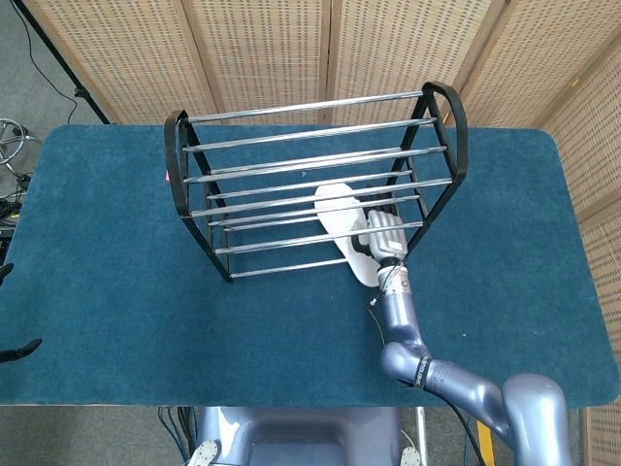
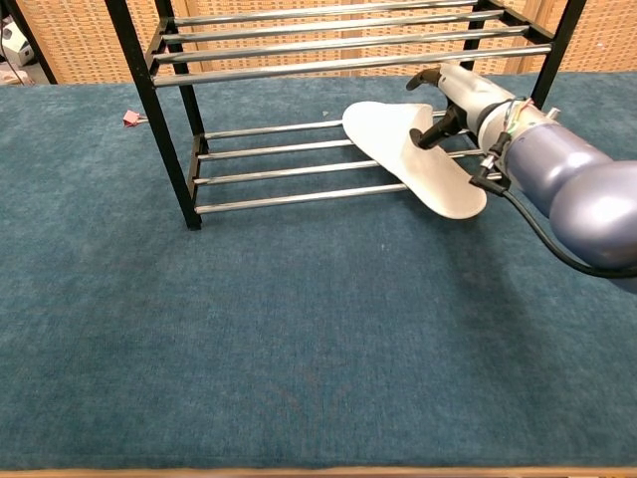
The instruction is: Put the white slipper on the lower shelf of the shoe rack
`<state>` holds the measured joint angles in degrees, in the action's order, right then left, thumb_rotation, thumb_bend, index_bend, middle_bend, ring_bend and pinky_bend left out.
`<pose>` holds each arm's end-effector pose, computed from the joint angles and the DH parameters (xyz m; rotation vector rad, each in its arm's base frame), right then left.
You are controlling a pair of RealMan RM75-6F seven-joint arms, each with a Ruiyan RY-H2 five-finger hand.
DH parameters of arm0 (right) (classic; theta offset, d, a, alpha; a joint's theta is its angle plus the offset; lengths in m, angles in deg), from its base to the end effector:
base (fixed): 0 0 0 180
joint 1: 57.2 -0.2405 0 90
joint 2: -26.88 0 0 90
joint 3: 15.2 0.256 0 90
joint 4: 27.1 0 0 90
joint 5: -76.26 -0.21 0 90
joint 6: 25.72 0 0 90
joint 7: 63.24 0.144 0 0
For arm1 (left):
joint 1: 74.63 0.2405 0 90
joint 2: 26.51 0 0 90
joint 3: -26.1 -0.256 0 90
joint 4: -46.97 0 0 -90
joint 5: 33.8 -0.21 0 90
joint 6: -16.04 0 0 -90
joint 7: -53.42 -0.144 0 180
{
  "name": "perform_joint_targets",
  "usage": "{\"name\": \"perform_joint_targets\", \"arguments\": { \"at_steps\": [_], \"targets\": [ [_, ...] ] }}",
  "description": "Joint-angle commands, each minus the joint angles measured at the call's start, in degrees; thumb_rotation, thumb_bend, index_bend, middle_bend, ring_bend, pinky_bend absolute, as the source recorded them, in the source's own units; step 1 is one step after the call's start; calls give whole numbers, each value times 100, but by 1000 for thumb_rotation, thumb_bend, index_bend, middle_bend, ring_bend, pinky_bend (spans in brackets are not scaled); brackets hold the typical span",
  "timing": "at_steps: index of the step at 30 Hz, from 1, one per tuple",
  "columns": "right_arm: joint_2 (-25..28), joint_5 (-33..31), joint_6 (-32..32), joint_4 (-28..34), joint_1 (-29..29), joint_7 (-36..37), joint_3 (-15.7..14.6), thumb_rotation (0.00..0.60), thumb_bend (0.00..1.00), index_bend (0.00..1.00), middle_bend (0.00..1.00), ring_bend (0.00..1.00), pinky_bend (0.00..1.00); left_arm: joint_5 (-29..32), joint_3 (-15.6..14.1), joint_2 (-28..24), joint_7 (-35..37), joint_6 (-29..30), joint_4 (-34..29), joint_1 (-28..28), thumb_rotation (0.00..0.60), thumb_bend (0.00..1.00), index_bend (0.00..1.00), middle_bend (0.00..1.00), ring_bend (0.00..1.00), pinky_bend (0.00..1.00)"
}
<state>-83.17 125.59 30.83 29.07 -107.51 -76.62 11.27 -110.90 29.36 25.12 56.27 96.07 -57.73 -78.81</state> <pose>-0.1293 -0.4209 -0.0521 1.3523 -1.2222 1.0805 -0.3070 0.1742 0.2034 -1.2727 -1.0665 -0.8187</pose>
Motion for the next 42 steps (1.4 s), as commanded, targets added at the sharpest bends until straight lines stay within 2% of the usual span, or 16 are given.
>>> {"name": "perform_joint_targets", "arguments": {
  "at_steps": [1, 18, 24, 27, 29, 37, 40, 42],
  "targets": [
    [133, 98, 91, 243, 124, -27, -95, 600, 495, 136, 0, 0, 0, -10, -8, 7, -25, 1, -9, 0, 600, 0, 0, 0, 0, 0],
    [996, 611, 431, 1774, 891, 185, -632, 600, 495, 151, 0, 0, 0, -44, -20, 43, -126, 29, -34, -2, 600, 0, 0, 0, 0, 0],
    [1483, 1044, 462, 2531, 1220, 524, -949, 600, 495, 154, 0, 0, 0, -69, -42, 65, -185, 26, -50, -4, 600, 0, 0, 0, 0, 0],
    [1795, 1484, 394, 2837, 1353, 778, -1213, 600, 496, 155, 0, 0, 0, -83, -50, 81, -219, 40, -62, 1, 600, 0, 0, 0, 0, 0],
    [2145, 2000, 244, 3053, 1454, 1093, -1546, 600, 495, 156, 0, 0, 0, -98, -64, 96, -260, 38, -70, 0, 600, 0, 0, 0, 0, 0],
    [2725, 3111, -33, 3125, 1517, 2231, -2092, 600, 495, 182, 7, 0, 15, -115, -78, 104, -287, 50, -85, 7, 600, 0, 0, 0, 0, 0],
    [3041, 3756, -106, 3116, 1517, 2719, -2494, 600, 495, 203, 43, 0, 40, -107, -74, 101, -277, 57, -85, 11, 600, 0, 0, 0, 0, 0],
    [3186, 4097, -37, 2946, 1503, 3015, -2649, 600, 495, 220, 86, 0, 69, -112, -77, 99, -274, 63, -87, 15, 600, 0, 0, 0, 0, 0]
  ]
}}
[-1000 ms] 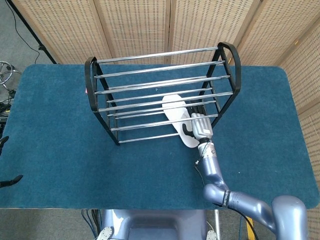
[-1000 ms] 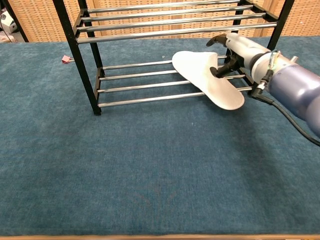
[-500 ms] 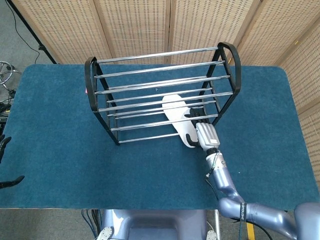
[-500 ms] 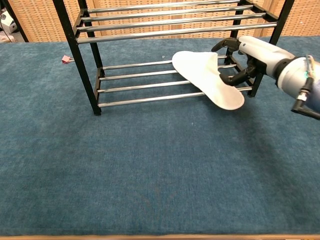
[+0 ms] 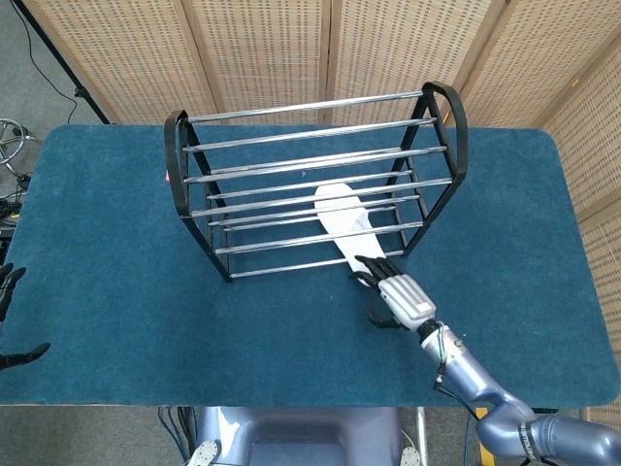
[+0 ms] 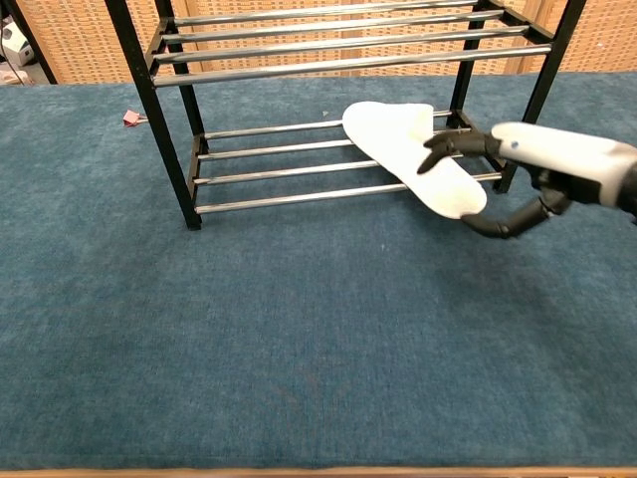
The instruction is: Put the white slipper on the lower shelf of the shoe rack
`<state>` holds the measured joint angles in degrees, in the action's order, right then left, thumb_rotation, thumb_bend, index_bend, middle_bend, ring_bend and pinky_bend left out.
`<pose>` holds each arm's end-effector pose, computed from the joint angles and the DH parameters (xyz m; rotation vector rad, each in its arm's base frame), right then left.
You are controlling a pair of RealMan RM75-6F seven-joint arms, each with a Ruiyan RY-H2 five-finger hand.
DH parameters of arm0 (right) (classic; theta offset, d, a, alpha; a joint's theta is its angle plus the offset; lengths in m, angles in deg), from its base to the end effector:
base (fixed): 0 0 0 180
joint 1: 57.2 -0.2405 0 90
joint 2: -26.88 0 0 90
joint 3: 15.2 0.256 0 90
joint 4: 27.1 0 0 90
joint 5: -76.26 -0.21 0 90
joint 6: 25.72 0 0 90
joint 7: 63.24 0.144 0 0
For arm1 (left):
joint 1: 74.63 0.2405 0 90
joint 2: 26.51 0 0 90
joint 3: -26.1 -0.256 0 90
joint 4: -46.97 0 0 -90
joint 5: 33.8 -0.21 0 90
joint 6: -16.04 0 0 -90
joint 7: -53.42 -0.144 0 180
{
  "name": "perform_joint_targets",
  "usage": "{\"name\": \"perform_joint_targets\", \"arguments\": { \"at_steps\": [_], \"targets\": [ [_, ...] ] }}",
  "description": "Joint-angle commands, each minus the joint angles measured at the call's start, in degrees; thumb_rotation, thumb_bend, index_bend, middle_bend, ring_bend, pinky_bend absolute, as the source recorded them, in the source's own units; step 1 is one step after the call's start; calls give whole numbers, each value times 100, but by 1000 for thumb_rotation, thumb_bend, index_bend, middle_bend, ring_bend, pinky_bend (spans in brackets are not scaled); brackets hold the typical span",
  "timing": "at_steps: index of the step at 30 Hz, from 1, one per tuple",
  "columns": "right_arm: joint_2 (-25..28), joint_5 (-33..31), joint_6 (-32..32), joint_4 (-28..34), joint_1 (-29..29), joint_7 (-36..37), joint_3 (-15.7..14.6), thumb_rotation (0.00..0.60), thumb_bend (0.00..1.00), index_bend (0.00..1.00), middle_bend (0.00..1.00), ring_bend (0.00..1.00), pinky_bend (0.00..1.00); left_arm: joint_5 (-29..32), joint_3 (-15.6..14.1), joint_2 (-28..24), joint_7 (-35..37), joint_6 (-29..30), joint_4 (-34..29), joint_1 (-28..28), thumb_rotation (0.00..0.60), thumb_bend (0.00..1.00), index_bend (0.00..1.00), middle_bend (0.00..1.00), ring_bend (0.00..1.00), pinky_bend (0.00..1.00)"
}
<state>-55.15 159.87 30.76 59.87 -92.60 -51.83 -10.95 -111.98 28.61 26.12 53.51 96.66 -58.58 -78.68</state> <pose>-0.1800 -0.3001 0.0039 1.9111 -1.2514 1.1541 -0.3021 0.1709 0.1950 -1.3019 -1.0537 -0.8069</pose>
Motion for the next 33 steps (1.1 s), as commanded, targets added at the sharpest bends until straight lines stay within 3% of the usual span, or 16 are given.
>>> {"name": "perform_joint_targets", "arguments": {
  "at_steps": [1, 12, 19, 25, 28, 30, 33],
  "targets": [
    [411, 785, 19, -229, 11, 620, -475, 600, 495, 223, 100, 0, 77, -5, -3, -1, 3, 7, -1, 5, 600, 0, 0, 0, 0, 0],
    [450, 1705, 891, -1679, 140, 1305, -899, 600, 540, 390, 207, 46, 173, -7, -6, 9, -29, 13, -14, 5, 600, 0, 0, 0, 0, 0],
    [157, 1849, 1550, -3418, 378, 1443, -958, 600, 556, 435, 255, 95, 232, 17, 2, 26, -71, 28, -31, 8, 600, 0, 0, 0, 0, 0],
    [-208, 1111, 1781, -5089, 814, 1587, -529, 600, 555, 399, 247, 96, 190, -4, -7, 33, -87, 54, -43, 21, 600, 0, 0, 0, 0, 0],
    [-293, 625, 1813, -5470, 1036, 1613, -197, 600, 555, 336, 182, 48, 136, -19, -13, 36, -92, 66, -44, 27, 600, 0, 0, 0, 0, 0],
    [-183, 132, 1938, -5395, 1336, 1743, 149, 600, 556, 252, 101, 6, 74, 10, 27, 106, -246, 167, -27, 39, 600, 0, 0, 0, 0, 0],
    [136, -56, 2128, -4632, 1604, 1526, 252, 600, 522, 112, 11, 0, 8, -57, 7, 163, -367, 222, -24, 49, 600, 0, 0, 0, 0, 0]
  ]
}}
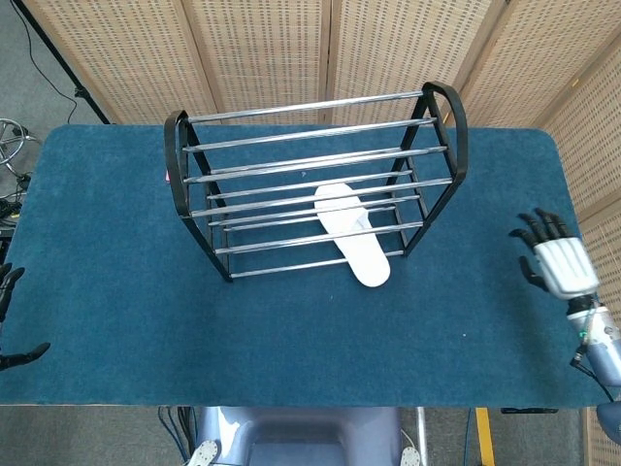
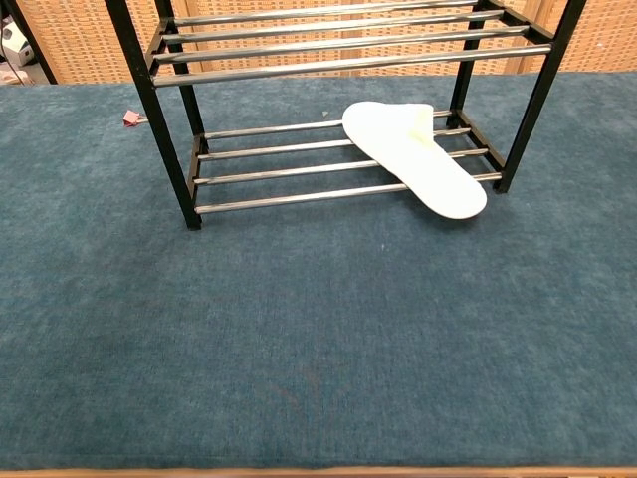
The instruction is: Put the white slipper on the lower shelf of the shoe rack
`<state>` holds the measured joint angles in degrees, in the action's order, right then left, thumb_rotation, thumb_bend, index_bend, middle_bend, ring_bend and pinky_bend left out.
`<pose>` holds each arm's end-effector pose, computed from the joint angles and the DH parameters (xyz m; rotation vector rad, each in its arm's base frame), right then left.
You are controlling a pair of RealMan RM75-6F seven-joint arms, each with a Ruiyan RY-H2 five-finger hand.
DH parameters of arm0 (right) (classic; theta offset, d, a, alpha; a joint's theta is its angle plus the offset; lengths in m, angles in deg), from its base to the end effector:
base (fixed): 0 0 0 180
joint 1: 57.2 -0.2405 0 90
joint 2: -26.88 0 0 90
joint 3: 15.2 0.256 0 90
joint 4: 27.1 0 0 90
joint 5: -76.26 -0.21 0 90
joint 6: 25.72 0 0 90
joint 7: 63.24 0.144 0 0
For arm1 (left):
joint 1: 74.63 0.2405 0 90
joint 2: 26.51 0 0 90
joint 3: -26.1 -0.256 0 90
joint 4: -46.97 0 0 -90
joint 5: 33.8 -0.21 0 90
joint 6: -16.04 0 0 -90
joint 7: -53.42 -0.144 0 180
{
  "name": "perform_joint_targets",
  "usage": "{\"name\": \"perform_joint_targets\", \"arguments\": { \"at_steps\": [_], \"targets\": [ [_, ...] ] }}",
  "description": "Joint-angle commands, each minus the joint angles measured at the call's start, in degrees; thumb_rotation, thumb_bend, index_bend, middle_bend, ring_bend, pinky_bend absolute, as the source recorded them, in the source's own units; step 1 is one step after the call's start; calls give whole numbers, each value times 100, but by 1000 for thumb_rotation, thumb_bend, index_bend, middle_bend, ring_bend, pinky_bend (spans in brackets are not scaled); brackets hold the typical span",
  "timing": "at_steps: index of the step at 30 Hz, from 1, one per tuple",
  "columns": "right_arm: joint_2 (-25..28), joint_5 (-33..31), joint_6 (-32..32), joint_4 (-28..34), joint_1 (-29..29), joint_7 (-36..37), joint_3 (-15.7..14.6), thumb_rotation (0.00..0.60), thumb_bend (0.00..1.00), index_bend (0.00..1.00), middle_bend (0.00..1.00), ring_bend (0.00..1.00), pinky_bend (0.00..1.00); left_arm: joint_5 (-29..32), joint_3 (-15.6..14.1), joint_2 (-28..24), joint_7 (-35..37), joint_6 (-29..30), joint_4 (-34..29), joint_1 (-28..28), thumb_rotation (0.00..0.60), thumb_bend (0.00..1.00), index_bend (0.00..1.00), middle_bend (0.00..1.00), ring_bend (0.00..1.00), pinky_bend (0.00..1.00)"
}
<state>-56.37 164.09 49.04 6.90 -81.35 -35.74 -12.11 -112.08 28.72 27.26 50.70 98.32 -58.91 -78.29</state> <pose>-0.3747 -0.3279 0.1694 1.5502 -0.6446 0.8720 -0.2993 0.1695 0.1922 -1.2983 -1.0184 -0.8013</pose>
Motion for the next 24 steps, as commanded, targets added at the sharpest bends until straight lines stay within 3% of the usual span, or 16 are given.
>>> {"name": "perform_joint_targets", "arguments": {
  "at_steps": [1, 3, 5, 6, 8, 16, 20, 24],
  "targets": [
    [413, -549, 385, 1081, 585, -288, 401, 600, 467, 75, 2, 0, 1, -100, -21, 52, -102, 78, 16, 18, 600, 0, 0, 0, 0, 0],
    [665, -625, 557, 1769, 743, -744, 434, 600, 178, 9, 0, 0, 0, -191, -56, 54, -96, 119, 35, 42, 600, 0, 0, 0, 0, 0],
    [949, -681, 819, 2655, 938, -1292, 455, 600, 22, 0, 0, 0, 0, -280, -97, 47, -65, 157, 63, 74, 600, 0, 0, 0, 0, 0],
    [1081, -681, 918, 3056, 1018, -1485, 444, 600, 0, 0, 0, 0, 0, -320, -112, 44, -47, 174, 76, 85, 600, 0, 0, 0, 0, 0],
    [1375, -645, 1140, 3923, 1189, -1908, 405, 600, 0, 0, 0, 0, 0, -395, -143, 36, -1, 200, 109, 107, 600, 0, 0, 0, 0, 0],
    [1995, -336, 1695, 5890, 1761, -2954, 22, 600, 0, 0, 0, 0, 0, -575, -207, -9, 188, 325, 206, 192, 600, 0, 0, 0, 0, 0],
    [2110, -63, 1884, 6327, 1984, -3246, -182, 600, 0, 0, 0, 0, 0, -688, -232, -36, 299, 415, 239, 238, 600, 0, 0, 0, 0, 0],
    [2045, 167, 1992, 6315, 2070, -3411, -245, 600, 0, 0, 0, 0, 0, -741, -259, -45, 332, 413, 252, 249, 600, 0, 0, 0, 0, 0]
  ]
}}
